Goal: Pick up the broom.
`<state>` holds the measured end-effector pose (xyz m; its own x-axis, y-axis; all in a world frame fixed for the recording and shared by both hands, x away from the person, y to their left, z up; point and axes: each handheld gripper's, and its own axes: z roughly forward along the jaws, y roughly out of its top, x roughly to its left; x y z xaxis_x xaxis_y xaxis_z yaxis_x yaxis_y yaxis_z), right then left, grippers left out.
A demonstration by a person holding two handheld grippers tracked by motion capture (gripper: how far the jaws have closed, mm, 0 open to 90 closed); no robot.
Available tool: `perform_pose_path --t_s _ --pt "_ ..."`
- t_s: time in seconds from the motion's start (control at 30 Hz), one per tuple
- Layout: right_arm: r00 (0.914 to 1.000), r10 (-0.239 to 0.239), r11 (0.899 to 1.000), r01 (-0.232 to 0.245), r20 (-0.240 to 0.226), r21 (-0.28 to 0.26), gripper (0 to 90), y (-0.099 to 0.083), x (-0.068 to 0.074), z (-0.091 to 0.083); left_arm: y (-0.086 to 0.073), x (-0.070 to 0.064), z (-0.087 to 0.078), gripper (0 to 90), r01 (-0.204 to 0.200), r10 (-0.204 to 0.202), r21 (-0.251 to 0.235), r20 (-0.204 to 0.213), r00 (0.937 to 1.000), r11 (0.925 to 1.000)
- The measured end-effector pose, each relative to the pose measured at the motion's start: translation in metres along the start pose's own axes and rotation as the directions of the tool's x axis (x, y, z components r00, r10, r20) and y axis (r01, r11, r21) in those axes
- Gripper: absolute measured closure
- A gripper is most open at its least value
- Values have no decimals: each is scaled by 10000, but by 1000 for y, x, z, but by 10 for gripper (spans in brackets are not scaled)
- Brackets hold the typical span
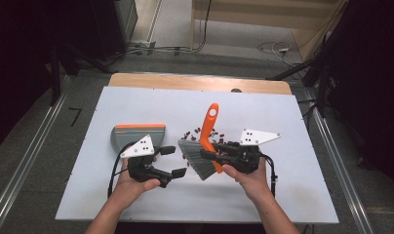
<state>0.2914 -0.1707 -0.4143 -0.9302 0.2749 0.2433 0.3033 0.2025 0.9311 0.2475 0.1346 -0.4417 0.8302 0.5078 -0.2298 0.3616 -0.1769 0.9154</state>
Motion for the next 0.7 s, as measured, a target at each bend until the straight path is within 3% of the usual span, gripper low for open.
perform_pose_path --t_s 0.2,0.27,0.43,0.5,0.53,0.7 --pt "9972 29 10000 -35 743 80 685 2 -4 -5 -1 4 -7 0 122 -129 -203 -344 9993 9997" --pt "9918 18 9998 -46 1279 209 685 2 -6 -8 -2 5 -11 0 170 -183 -325 -402 9990 9993" --pt "9771 155 9992 -227 2121 314 685 3 -11 -12 -3 8 -17 0 159 -189 -397 -754 9970 9991" --pt "9743 156 9992 -232 2247 314 685 4 -13 -13 -3 10 -20 0 165 -204 -431 -911 9956 9989" --pt "9680 189 9988 -294 2502 385 685 5 -14 -14 -4 11 -23 0 168 -217 -470 -1070 9940 9988" --pt "9565 178 9978 -355 2911 556 685 6 -18 -16 -5 14 -28 0 206 -275 -580 -1208 9923 9981"
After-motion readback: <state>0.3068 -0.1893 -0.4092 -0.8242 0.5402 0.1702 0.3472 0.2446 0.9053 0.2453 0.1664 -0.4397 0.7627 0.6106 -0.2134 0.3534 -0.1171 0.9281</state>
